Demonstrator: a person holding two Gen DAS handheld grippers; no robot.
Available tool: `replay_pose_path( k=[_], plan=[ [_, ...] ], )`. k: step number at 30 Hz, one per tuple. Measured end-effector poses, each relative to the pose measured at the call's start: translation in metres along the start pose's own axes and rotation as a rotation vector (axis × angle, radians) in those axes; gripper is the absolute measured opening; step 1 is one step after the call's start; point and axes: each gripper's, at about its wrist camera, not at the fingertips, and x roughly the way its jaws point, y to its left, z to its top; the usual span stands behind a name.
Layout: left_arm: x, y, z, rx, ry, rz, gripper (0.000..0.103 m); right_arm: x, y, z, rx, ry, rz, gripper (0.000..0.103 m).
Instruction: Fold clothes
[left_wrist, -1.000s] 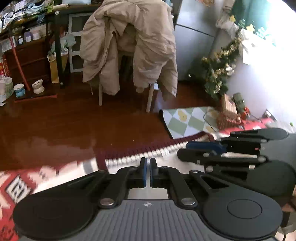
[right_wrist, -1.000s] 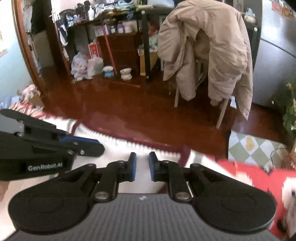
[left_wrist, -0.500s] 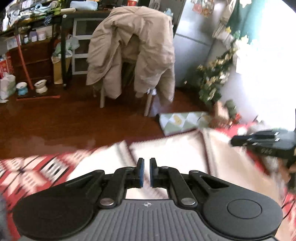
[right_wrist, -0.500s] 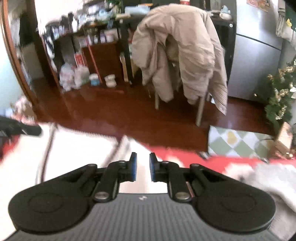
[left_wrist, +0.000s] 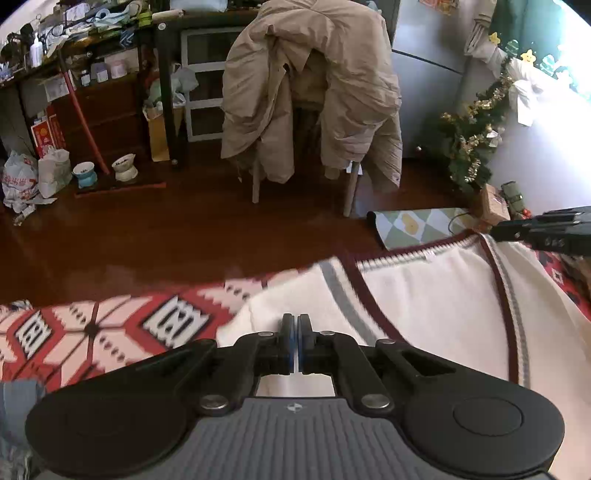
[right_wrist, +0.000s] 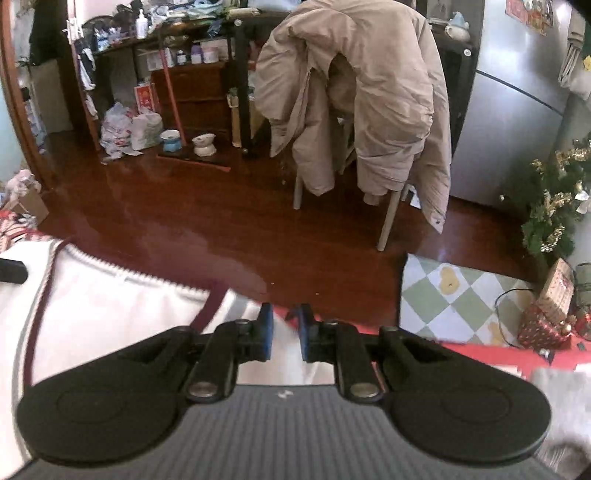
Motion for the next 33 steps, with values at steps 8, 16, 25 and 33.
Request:
replay_pose_path(
  k=[8,16,25,33],
  plan=[
    [-0.025,0.004,-0.017,-0.035,-0.001,-0.035,0.002,-0.062,-0.019,-0.016,0.080,0.019,0.098,0.003],
    [-0.039,-0.001,-0.041,0.022,0.045,-0.038,0.001,-0.076,0.005,-0.065,-0.030,0.105,0.075,0.000],
    [-0.032,0.000,-0.036,0.011,0.047,-0.036,0.002,-0.025,-0.013,-0.017,0.078,0.036,0.001,0.000],
    [-0.037,0.008,-0.042,-0.032,0.033,-0.071,0.000,-0.049,-0.050,-0.005,0.230,-0.017,0.036,0.002]
  ],
)
